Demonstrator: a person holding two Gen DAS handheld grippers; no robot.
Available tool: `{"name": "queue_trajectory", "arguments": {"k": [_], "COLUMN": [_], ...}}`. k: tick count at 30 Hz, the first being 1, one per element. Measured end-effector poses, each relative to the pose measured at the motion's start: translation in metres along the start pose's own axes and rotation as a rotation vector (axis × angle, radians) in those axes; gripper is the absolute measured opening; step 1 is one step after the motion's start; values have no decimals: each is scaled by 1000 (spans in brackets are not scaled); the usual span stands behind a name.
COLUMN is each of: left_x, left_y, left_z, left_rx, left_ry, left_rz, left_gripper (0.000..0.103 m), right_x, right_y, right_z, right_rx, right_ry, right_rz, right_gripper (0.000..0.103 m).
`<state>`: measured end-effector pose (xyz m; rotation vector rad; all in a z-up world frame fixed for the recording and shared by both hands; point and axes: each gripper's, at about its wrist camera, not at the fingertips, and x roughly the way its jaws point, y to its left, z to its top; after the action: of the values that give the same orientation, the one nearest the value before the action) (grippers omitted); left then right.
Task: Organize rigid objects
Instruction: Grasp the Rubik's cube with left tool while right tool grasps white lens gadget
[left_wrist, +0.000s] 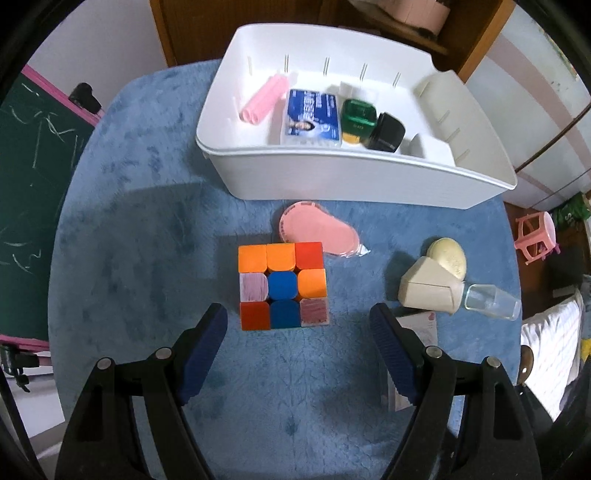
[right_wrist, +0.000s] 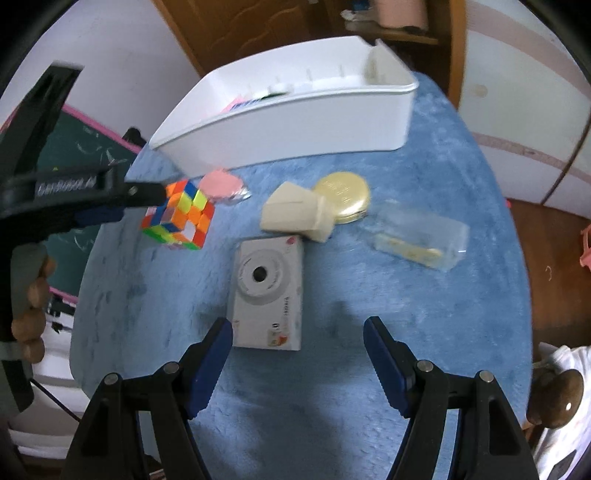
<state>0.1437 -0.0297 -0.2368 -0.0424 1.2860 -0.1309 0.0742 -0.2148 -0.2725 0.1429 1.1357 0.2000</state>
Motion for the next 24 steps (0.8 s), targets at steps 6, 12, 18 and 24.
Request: {"name": "queue_trajectory", "arguments": {"k": [6, 12, 18, 24], "left_x": [14, 31, 52, 65], "left_y": [2, 4, 12, 16], "left_z": [8, 15, 20, 19], "left_rx": [15, 39, 43, 62], "left_ry": [25, 56, 101, 123], "left_rz": [5, 15, 17, 32], "left_gripper": [82, 82, 82, 82], "right_x": [24, 45, 64, 76], "right_y": [23, 39, 42, 55], "right_z": [-1, 3, 9, 12], "right_rx": [-39, -70, -40, -94], "right_ry": [39, 65, 89, 68], "right_rz": [-10, -66, -116, -214], "right_gripper": [74, 74, 74, 77]}}
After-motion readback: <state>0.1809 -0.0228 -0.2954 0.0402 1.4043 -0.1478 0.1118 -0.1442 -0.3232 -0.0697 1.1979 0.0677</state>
